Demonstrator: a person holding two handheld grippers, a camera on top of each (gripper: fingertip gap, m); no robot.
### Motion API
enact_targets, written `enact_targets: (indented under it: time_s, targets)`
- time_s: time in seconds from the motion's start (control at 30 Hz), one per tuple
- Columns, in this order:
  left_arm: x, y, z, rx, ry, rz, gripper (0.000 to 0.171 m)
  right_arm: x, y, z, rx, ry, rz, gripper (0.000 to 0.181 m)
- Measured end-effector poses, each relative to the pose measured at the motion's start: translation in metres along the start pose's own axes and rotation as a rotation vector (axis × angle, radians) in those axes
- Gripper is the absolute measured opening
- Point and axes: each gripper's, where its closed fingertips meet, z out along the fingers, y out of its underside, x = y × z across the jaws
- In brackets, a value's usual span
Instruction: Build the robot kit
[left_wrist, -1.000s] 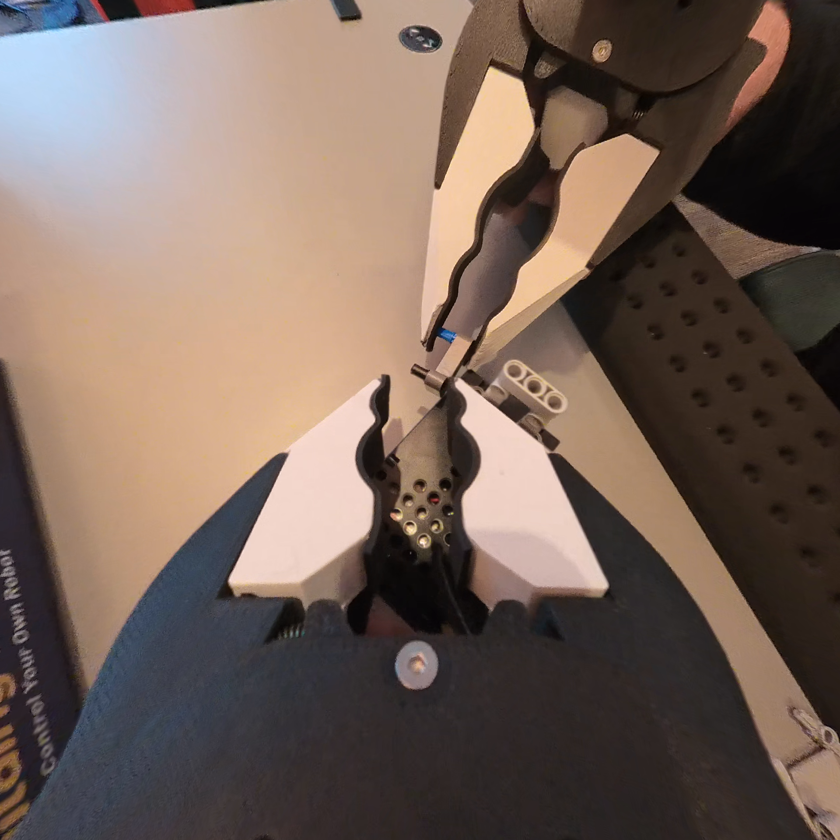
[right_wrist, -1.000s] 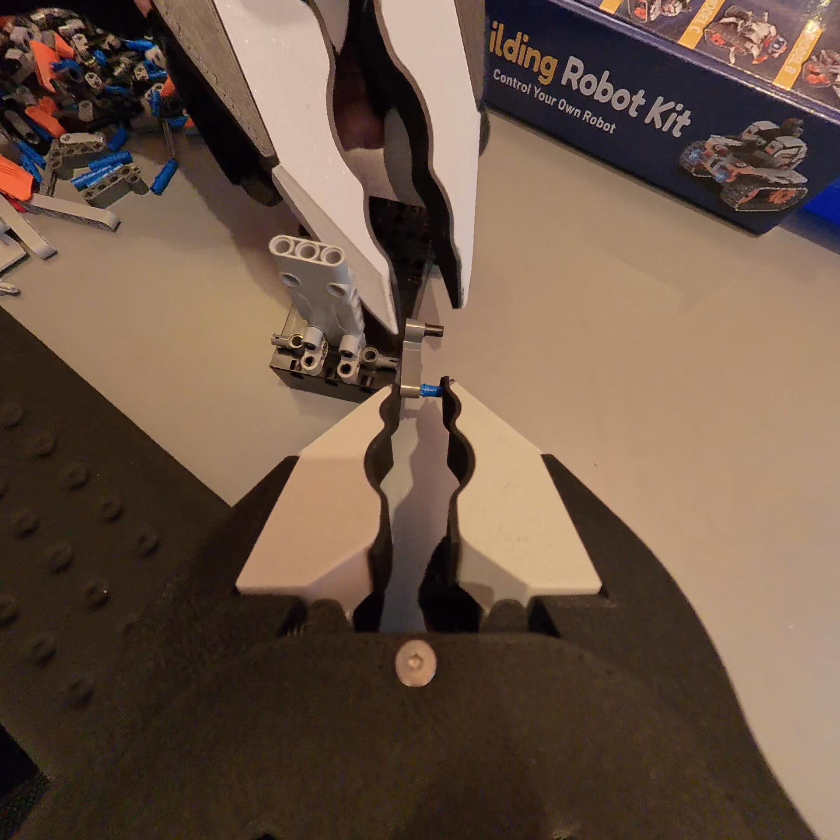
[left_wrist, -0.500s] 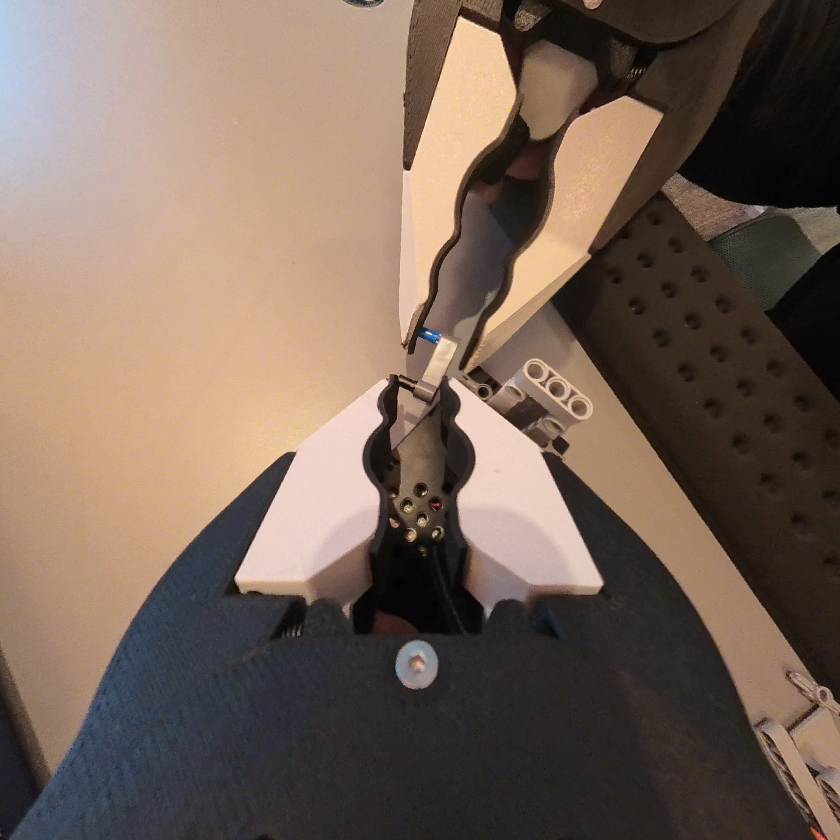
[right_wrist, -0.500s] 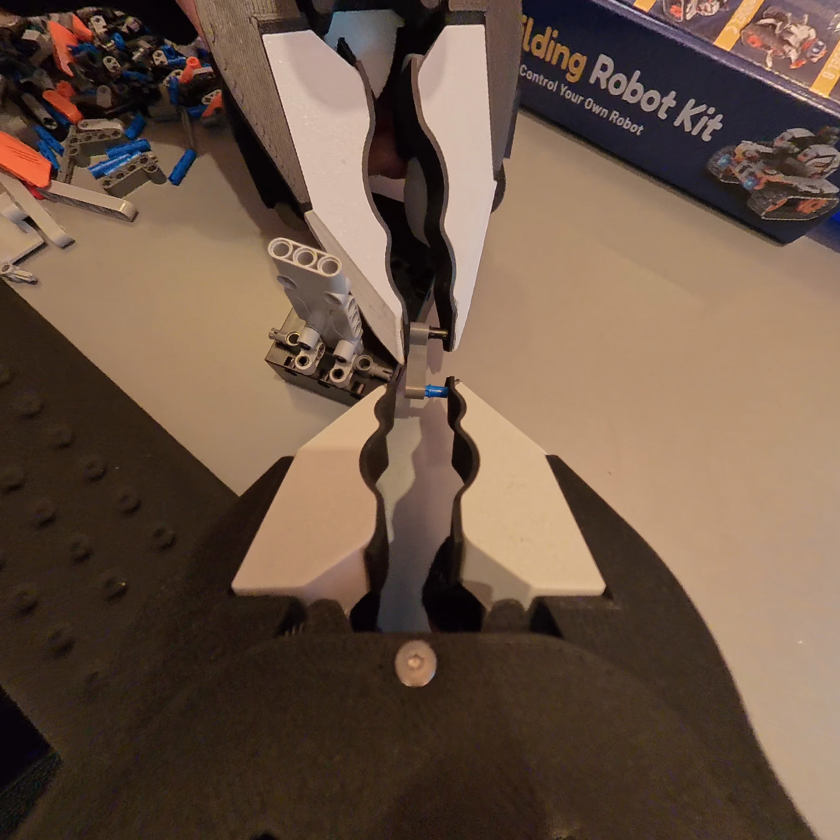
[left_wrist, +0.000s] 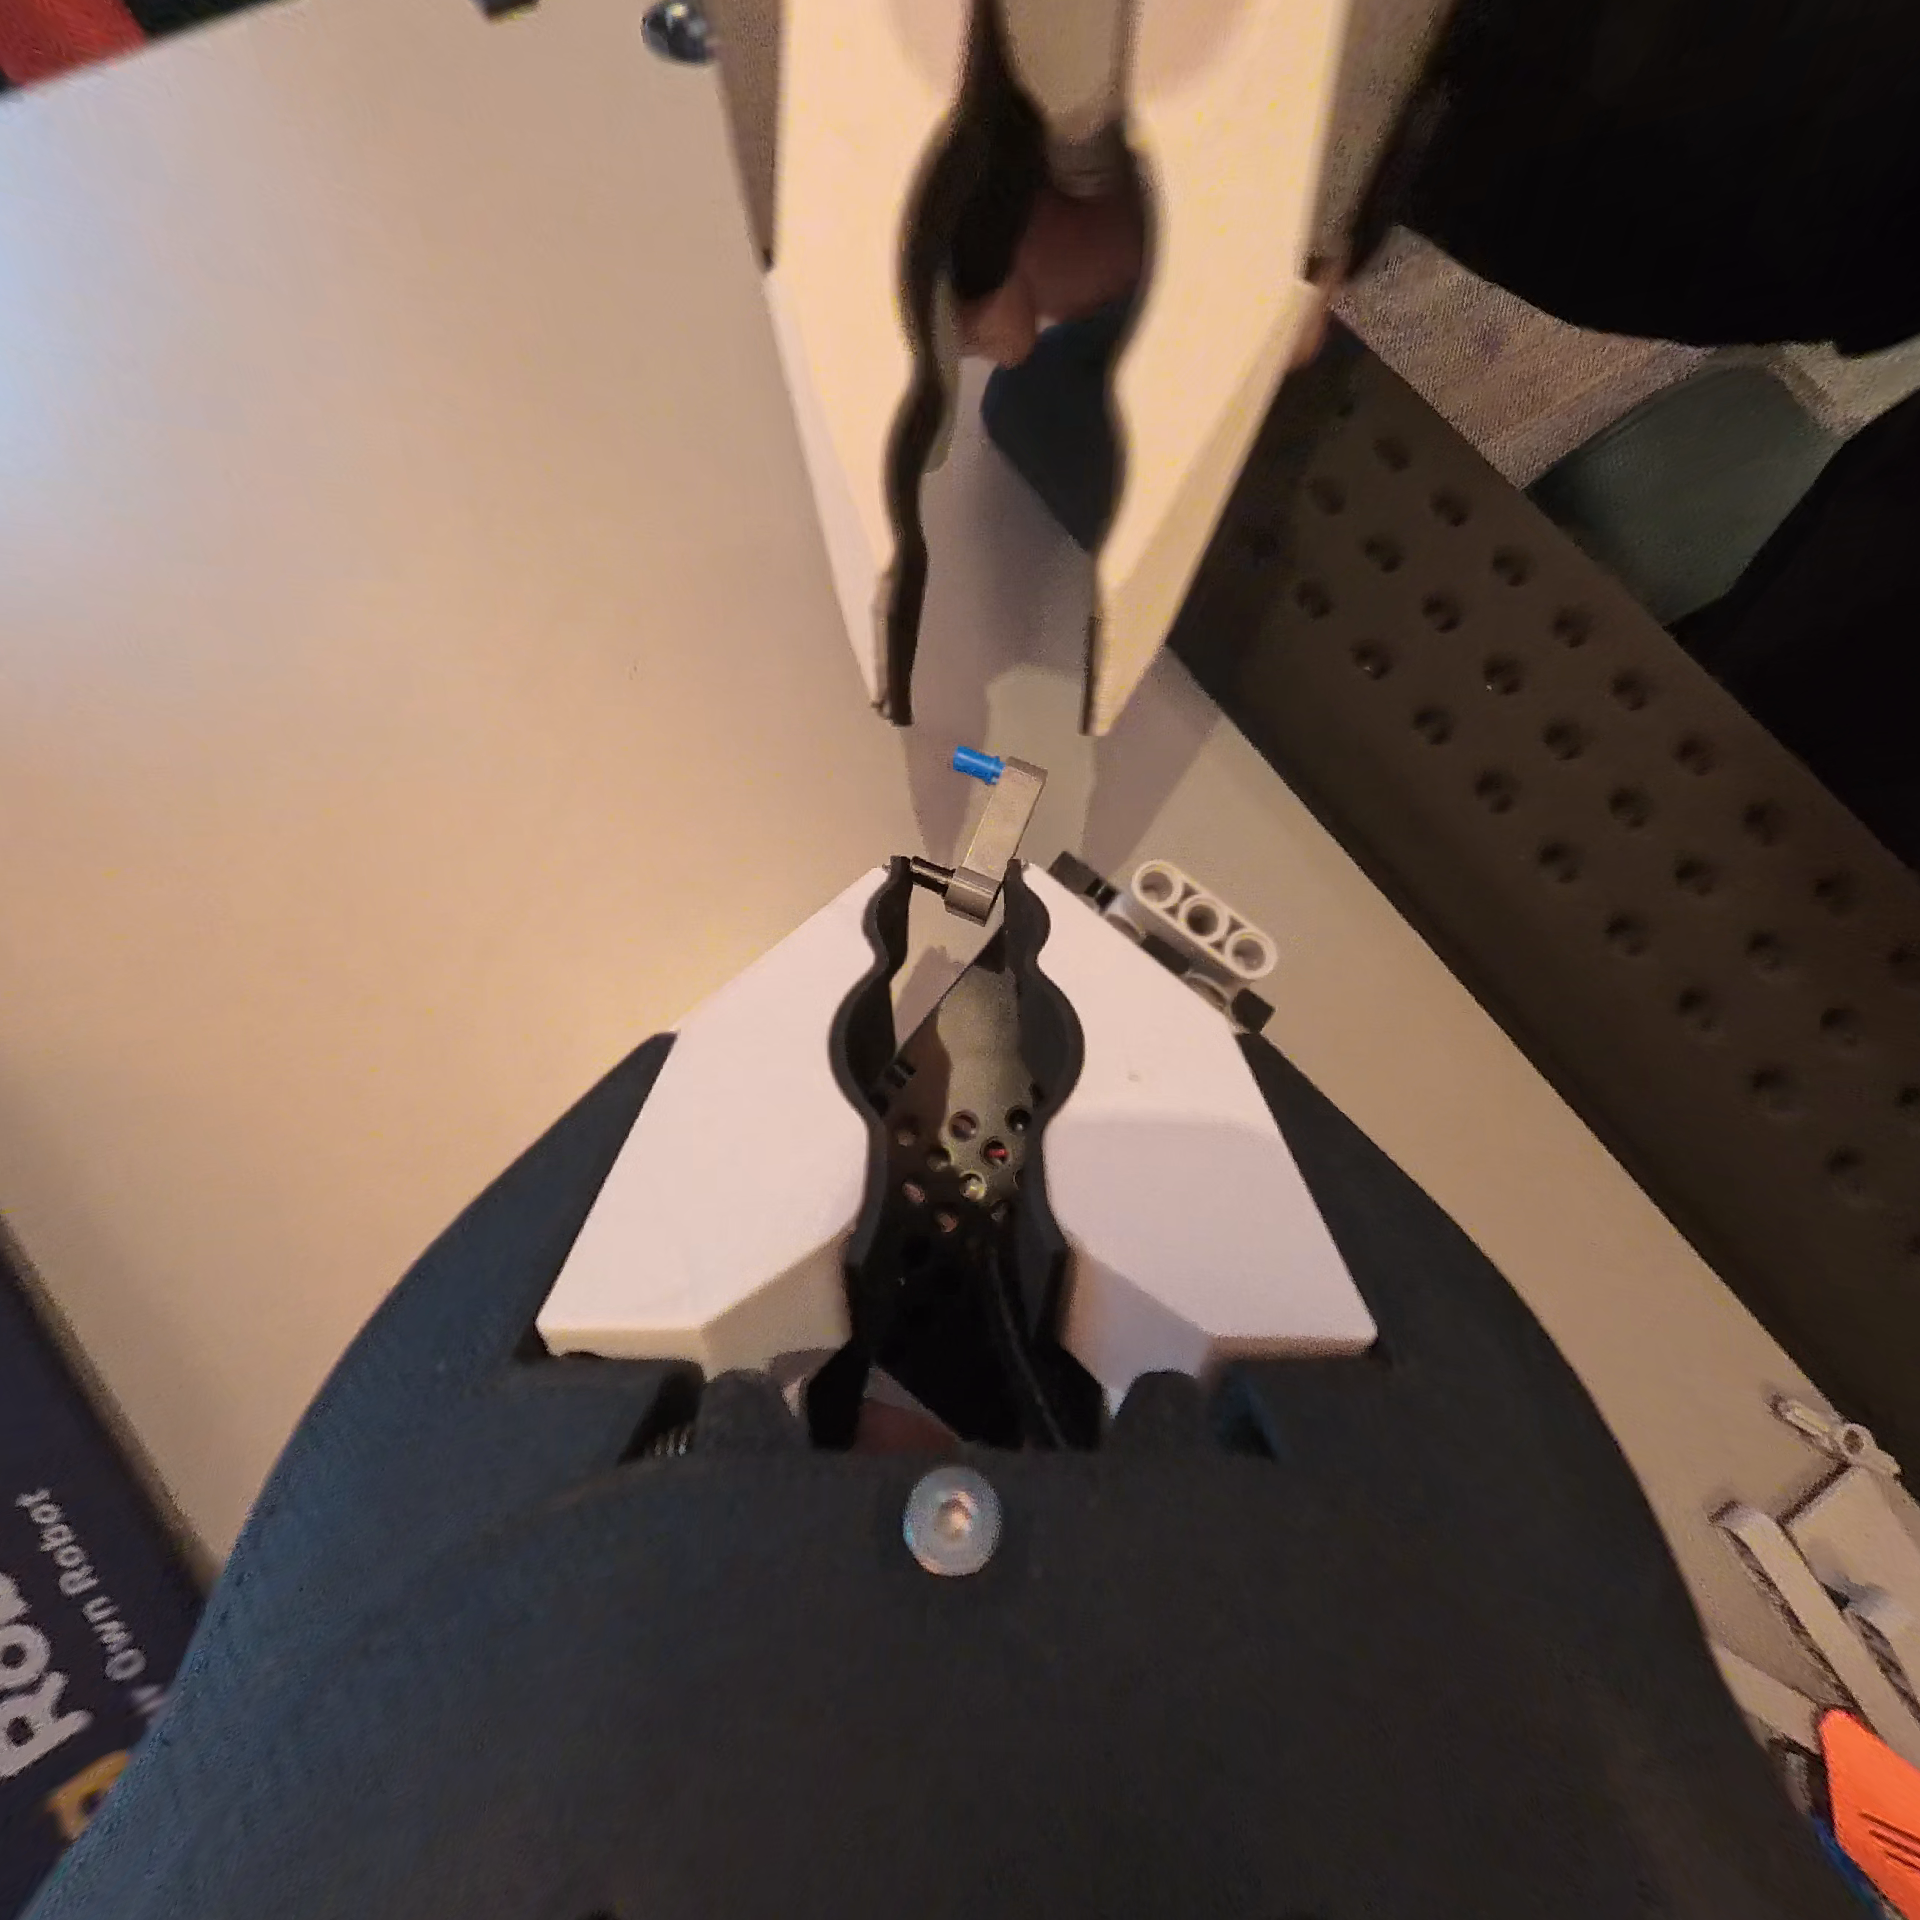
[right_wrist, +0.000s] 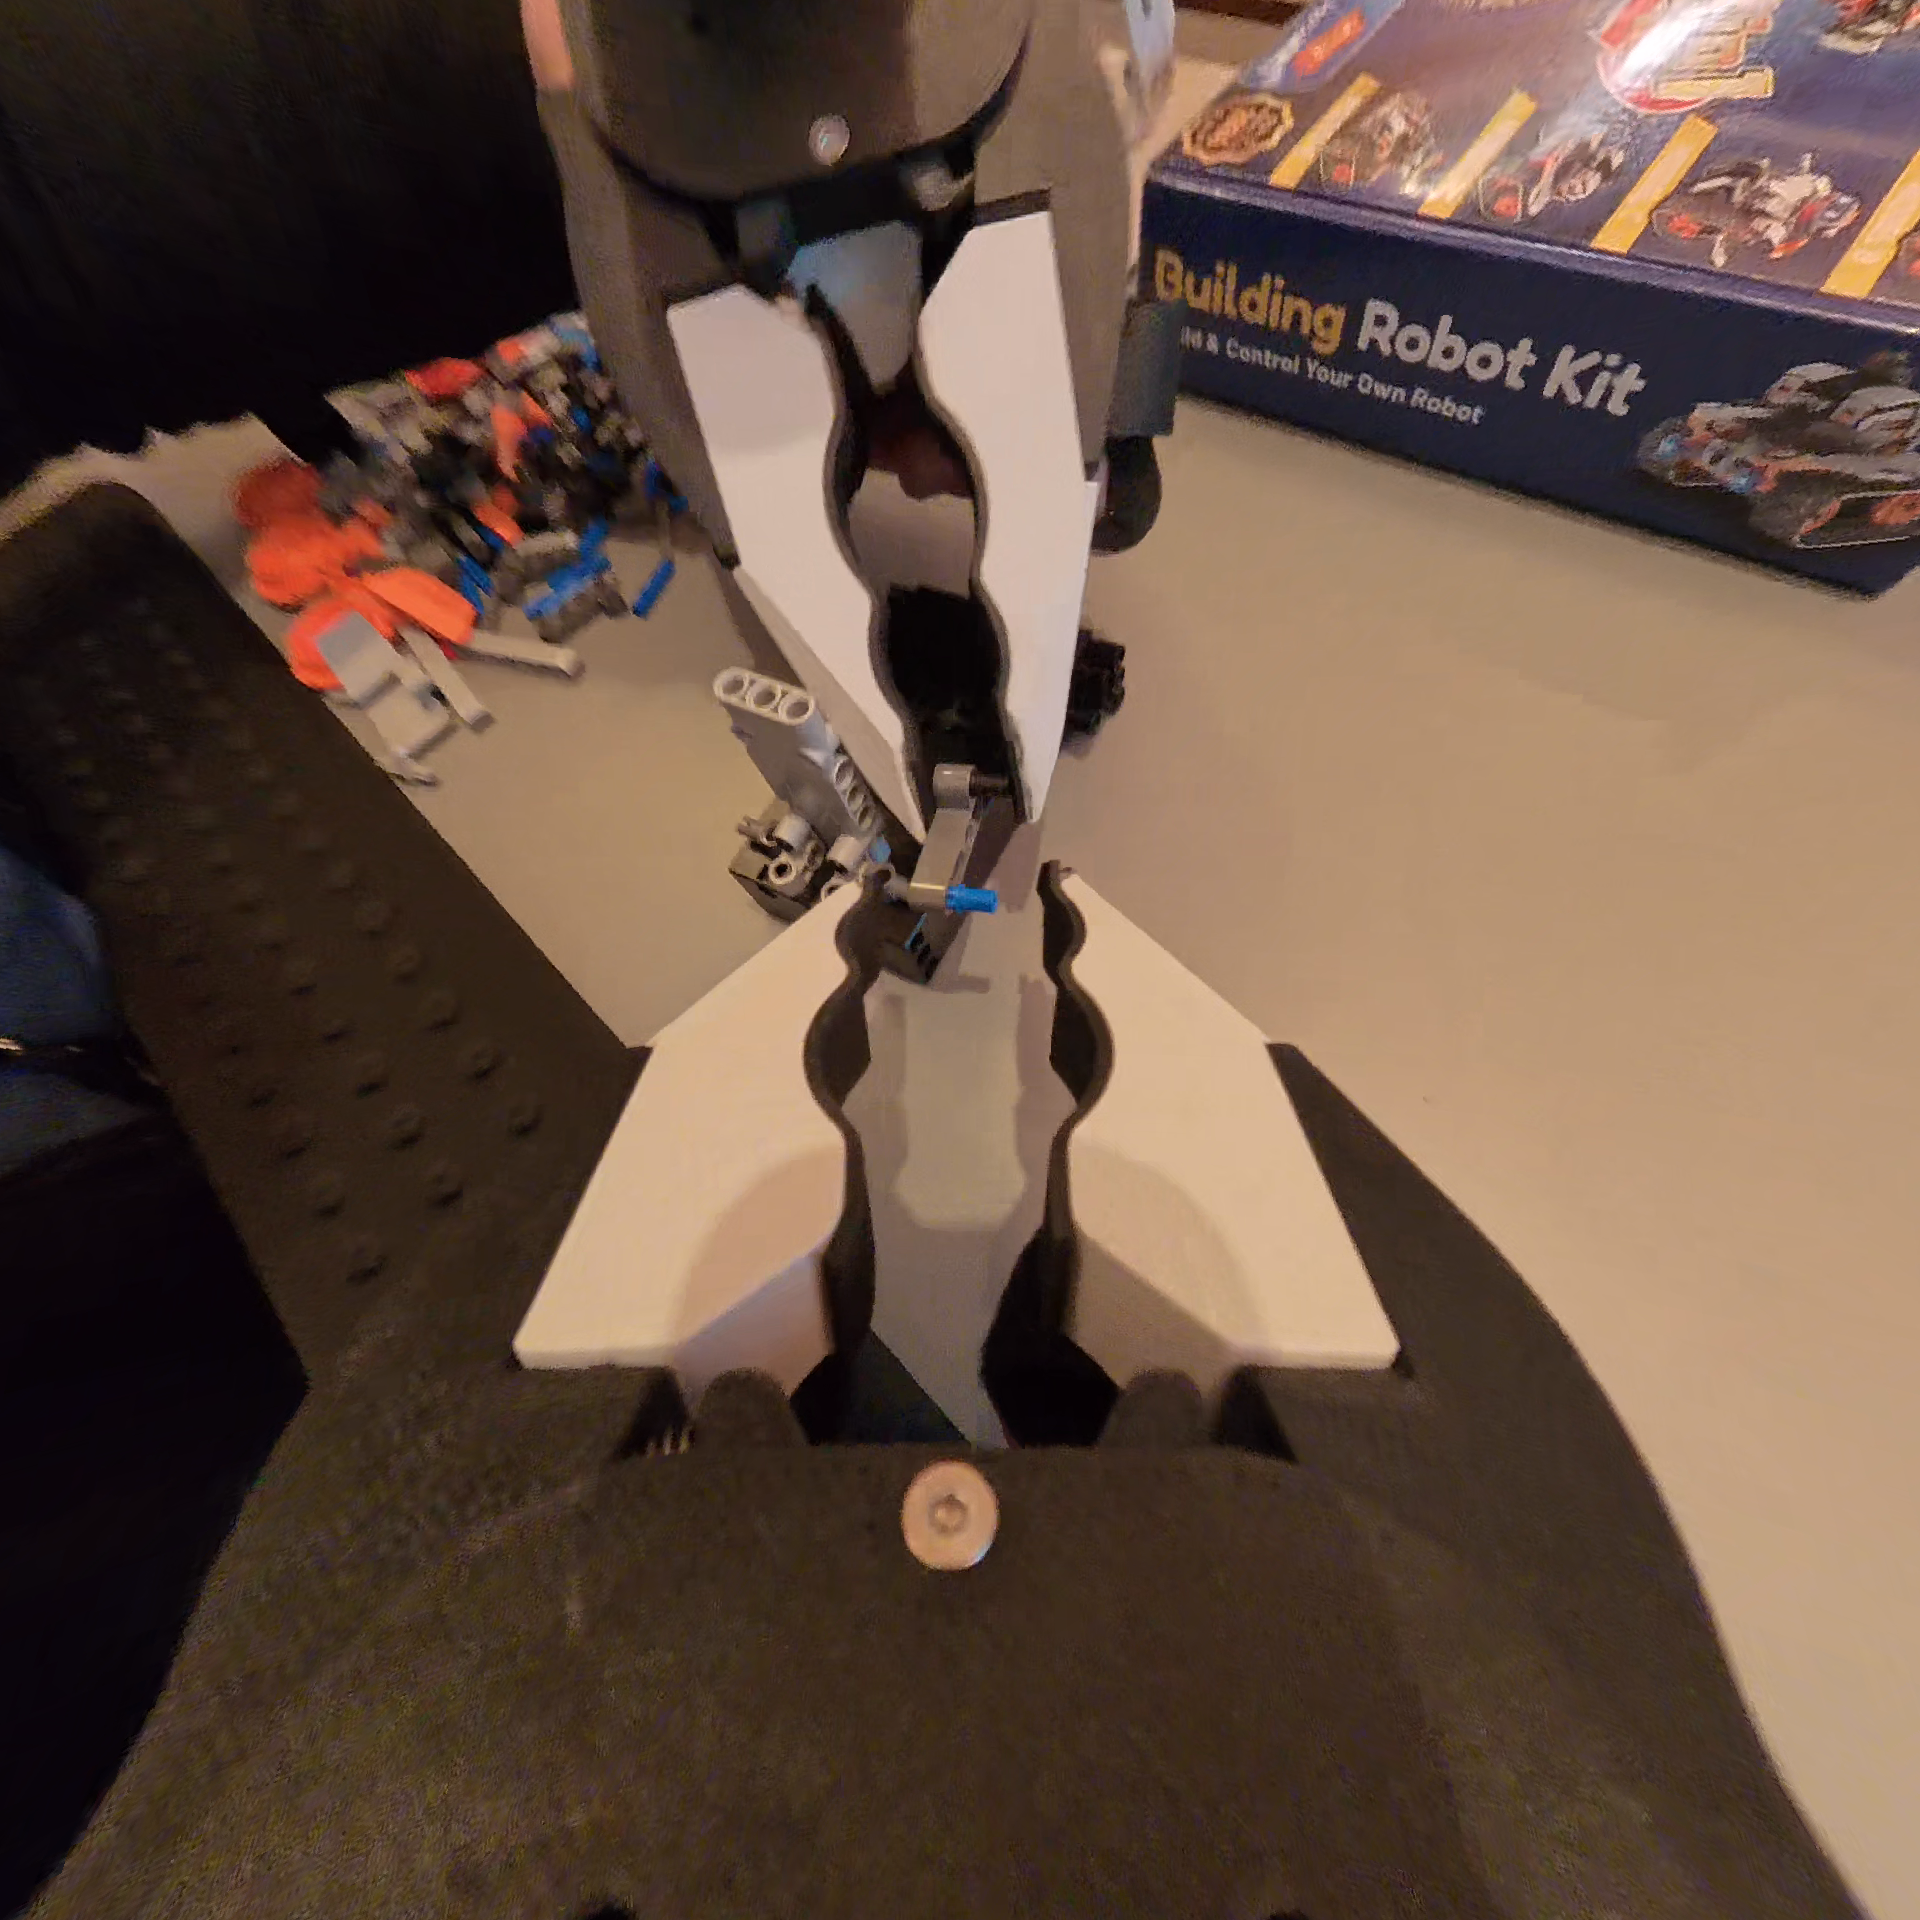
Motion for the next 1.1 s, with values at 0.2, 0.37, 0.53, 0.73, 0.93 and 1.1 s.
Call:
enact_targets:
  time_s: [0.2, 0.37, 0.53, 0.73, 0.93, 1.1]
  targets:
    - [-0.004, -0.012, -0.009, -0.092, -0.138, 0.256, 0.016, -0.002, -0.007, -0.002, 0.052, -0.315, 0.206, 0.016]
    - [-0.004, -0.015, -0.009, -0.193, -0.218, 0.443, 0.015, -0.007, -0.012, 0.005, 0.062, -0.464, 0.301, 0.011]
    - [-0.005, -0.021, -0.013, -0.218, -0.280, 0.543, 0.016, 0.000, -0.014, 0.001, 0.097, -0.498, 0.344, 0.005]
    - [0.000, -0.023, -0.011, -0.232, -0.283, 0.599, 0.016, -0.003, -0.013, 0.004, 0.079, -0.487, 0.316, 0.018]
    - [0.001, -0.026, -0.010, -0.255, -0.302, 0.636, 0.015, -0.008, -0.013, 0.002, 0.075, -0.501, 0.296, 0.006]
    - [0.001, -0.028, -0.013, -0.253, -0.320, 0.594, 0.015, -0.008, -0.017, 0.001, 0.114, -0.497, 0.304, 0.005]
